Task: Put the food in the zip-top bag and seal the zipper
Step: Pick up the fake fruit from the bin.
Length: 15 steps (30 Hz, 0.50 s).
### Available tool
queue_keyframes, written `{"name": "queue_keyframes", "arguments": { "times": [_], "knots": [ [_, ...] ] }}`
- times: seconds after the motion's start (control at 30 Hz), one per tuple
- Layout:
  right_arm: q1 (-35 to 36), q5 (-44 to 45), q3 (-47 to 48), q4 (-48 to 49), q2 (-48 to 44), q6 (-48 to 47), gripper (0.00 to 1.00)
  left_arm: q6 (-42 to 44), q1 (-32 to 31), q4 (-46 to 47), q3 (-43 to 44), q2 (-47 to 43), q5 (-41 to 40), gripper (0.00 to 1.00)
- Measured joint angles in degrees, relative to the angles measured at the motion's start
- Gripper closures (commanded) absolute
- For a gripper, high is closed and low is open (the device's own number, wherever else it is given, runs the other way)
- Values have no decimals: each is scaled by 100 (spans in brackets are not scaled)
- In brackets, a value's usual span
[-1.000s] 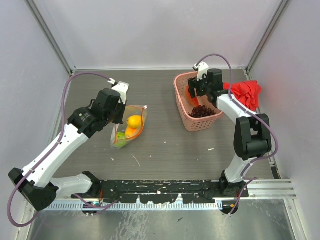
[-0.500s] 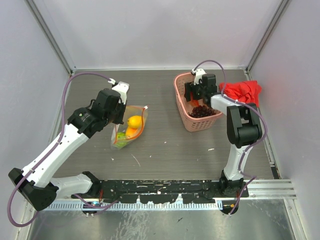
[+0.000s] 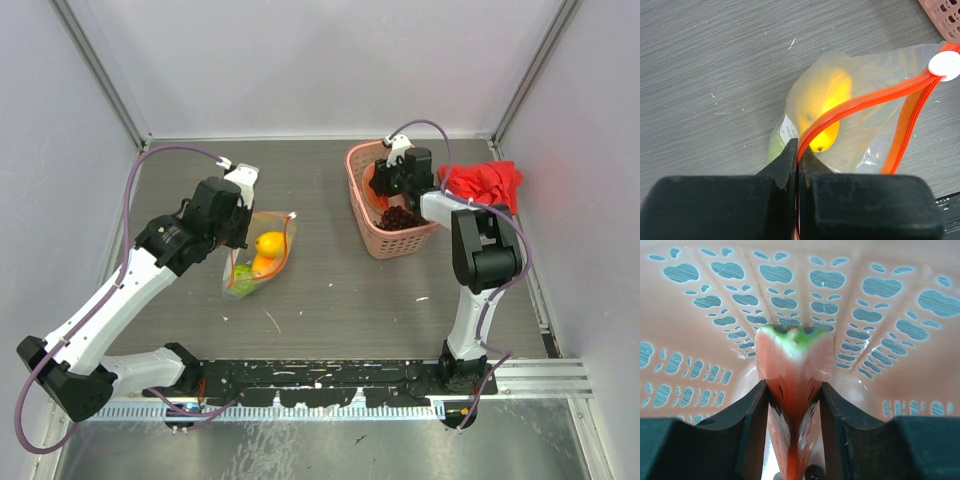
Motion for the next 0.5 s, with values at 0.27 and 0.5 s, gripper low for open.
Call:
{"name": "queue_keyframes", "arguments": {
  "times": [0.27, 0.5],
  "knots": [
    [0, -74, -345, 323, -278, 46, 56, -2, 0, 7, 0, 0, 46, 100],
    [0, -116, -343, 404, -304, 203, 57, -2, 0, 15, -2, 0, 66, 100]
  ]
}}
